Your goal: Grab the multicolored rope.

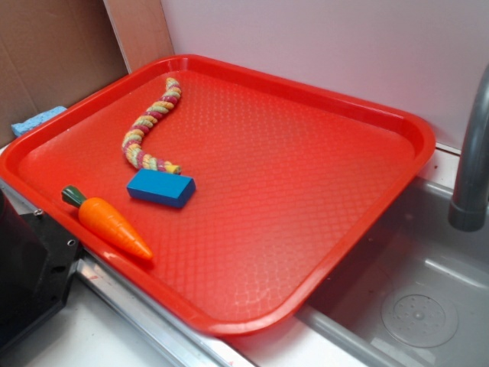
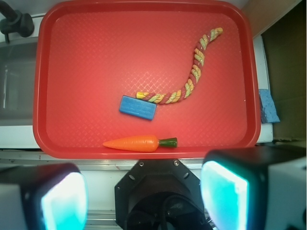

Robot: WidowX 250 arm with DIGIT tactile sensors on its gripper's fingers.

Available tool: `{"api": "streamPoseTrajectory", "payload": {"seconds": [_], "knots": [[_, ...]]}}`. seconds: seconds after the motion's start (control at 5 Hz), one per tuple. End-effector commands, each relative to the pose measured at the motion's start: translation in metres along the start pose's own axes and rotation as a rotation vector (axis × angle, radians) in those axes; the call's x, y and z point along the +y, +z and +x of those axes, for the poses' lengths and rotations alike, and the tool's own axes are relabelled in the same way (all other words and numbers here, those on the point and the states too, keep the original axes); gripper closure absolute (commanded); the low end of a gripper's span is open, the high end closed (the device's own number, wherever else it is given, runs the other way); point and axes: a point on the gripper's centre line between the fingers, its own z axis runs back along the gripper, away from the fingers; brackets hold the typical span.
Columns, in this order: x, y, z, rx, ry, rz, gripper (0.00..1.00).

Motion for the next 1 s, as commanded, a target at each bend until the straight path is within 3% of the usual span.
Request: {"api": "streamPoseTrajectory", "payload": {"seconds": [0.0, 0.2, 0.6, 0.8], "knots": [[0.000, 0.000, 0.000, 0.000, 0.000, 0.000, 0.00], [0.013, -0.006, 0.012, -0.009, 0.057, -0.049, 0.00], [0.046, -0.034, 0.035, -0.076, 0.358, 0.021, 0.00], [0.059, -0.061, 0.049, -0.112, 0.509, 0.025, 0.00]]}}
